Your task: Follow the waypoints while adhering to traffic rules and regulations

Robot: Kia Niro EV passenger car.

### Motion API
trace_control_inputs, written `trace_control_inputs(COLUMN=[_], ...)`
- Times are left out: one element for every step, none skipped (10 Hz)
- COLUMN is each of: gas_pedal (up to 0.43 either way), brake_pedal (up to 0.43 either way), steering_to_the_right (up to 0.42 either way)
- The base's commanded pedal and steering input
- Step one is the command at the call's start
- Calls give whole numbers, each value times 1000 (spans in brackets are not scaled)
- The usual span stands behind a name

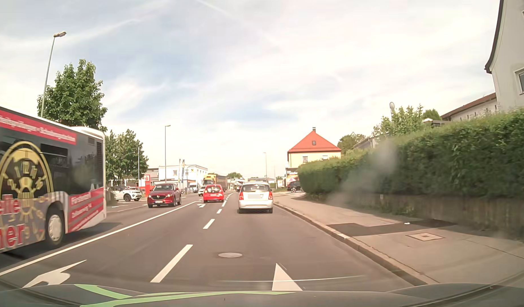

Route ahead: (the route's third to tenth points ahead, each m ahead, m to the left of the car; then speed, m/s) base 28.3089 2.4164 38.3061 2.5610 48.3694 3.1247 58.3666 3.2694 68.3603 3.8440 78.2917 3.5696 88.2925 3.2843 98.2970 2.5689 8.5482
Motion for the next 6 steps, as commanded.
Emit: trace_control_inputs(gas_pedal=[130,130,130,130,87,47], brake_pedal=[0,0,0,0,0,0], steering_to_the_right=[-10,-10,-11,-12,-12,-13])
